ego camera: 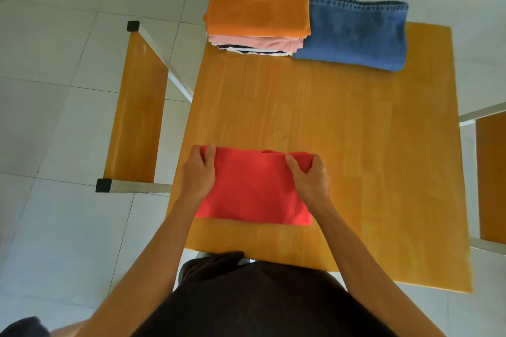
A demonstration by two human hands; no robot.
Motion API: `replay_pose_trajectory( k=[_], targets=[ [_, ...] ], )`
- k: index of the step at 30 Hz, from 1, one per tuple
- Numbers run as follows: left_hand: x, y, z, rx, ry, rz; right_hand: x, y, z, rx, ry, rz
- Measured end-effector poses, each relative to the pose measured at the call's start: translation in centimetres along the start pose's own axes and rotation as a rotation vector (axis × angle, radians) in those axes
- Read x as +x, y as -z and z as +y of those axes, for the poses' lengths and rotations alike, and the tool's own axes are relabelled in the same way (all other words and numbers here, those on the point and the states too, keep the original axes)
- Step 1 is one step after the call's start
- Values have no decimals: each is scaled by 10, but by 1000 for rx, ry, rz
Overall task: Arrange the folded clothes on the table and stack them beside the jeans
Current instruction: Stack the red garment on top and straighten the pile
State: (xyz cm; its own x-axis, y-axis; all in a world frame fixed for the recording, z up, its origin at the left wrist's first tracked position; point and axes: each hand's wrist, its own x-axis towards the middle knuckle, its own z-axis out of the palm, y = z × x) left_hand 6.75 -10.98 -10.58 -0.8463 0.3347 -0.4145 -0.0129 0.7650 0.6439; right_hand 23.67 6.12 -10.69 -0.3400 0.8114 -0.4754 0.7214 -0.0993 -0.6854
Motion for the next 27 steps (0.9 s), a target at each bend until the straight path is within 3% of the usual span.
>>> replay_pose_trajectory(
  k=[12, 17, 19, 21, 23, 25, 27],
  targets=[
    [127, 22, 91, -89, -233, -38, 56, -13, -61, 208, -133, 140],
    [172, 12, 119, 122, -432, -180, 39, -24, -59, 195, -260, 48],
    [181, 1, 134, 189, -532, -241, 14, -27, -54, 239, -300, -119],
    [178, -15, 149, 315, -675, -343, -11, -27, -51, 120, -293, -362],
    [166, -30, 160, 336, -757, -439, -18, -23, -45, -110, -228, -486],
    [153, -34, 163, 191, -759, -395, -3, -13, -46, -340, -184, -428],
    [140, -23, 154, 15, -708, -192, 22, -1, -59, -510, -135, -284]
  ],
)
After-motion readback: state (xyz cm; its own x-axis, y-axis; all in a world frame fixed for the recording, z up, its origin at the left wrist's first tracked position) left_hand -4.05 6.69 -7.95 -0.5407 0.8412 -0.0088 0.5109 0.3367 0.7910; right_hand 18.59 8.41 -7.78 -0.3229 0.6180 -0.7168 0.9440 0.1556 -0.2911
